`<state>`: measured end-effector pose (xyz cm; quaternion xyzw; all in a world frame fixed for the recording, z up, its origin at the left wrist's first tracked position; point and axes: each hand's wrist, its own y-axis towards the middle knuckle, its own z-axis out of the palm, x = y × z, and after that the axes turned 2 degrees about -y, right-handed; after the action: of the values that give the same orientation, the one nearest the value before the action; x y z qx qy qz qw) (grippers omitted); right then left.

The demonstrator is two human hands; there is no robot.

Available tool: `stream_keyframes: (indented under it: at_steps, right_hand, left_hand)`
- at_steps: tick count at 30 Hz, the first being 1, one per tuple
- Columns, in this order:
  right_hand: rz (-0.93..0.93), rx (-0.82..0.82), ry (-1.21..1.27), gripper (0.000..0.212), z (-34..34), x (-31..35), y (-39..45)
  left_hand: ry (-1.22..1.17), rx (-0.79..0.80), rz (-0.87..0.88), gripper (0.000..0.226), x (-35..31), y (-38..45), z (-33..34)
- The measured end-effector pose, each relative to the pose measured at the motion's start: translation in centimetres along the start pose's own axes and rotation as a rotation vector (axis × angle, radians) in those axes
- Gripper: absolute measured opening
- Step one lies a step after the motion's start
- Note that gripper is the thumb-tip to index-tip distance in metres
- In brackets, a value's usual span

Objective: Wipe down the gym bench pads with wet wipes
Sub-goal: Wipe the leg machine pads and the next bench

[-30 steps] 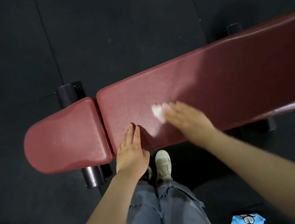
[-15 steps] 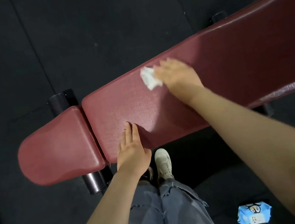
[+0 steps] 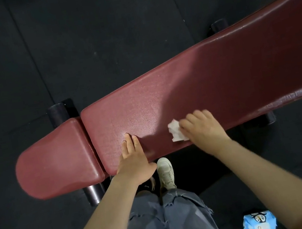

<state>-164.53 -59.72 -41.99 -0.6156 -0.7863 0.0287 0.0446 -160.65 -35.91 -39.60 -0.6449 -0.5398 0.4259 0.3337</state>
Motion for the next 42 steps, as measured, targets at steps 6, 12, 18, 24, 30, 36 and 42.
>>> stream_keyframes:
  at_steps: [6, 12, 18, 24, 30, 36, 42]
  right_hand:
    - [-0.079, -0.036, -0.191, 0.025, -3.5, -4.6, 15.4]
    - [0.196, 0.003, -0.117, 0.014, -3.3, -4.0, 13.7]
    - [0.405, 0.099, -0.027, 0.02, -2.3, -0.7, -5.6]
    - [0.273, 0.03, -0.079, 0.037, -2.6, -3.2, 6.1]
    - [0.278, 0.072, -0.096, 0.033, -5.1, -6.1, 16.5]
    - [0.424, -0.137, -0.042, 0.013, -2.4, -3.9, -0.6]
    - [0.434, -0.012, -0.088, 0.042, -2.9, -4.2, -0.7]
  left_hand:
    - [0.07, 0.005, -0.012, 0.109, 0.1, 0.2, 0.3]
    - [0.058, 0.035, -0.026, 0.107, -0.3, 0.1, -0.3]
    - [0.04, 0.048, -0.007, 0.107, -0.1, -0.3, -0.6]
    - [0.045, 0.052, -0.031, 0.111, -0.1, 0.2, -0.3]
    - [0.021, 0.054, -0.03, 0.11, 0.3, 0.3, 0.1]
    - [0.004, 0.078, -0.014, 0.11, 0.4, 0.3, -0.5]
    - [-0.015, 0.056, 0.009, 0.11, 0.8, 0.3, 0.0]
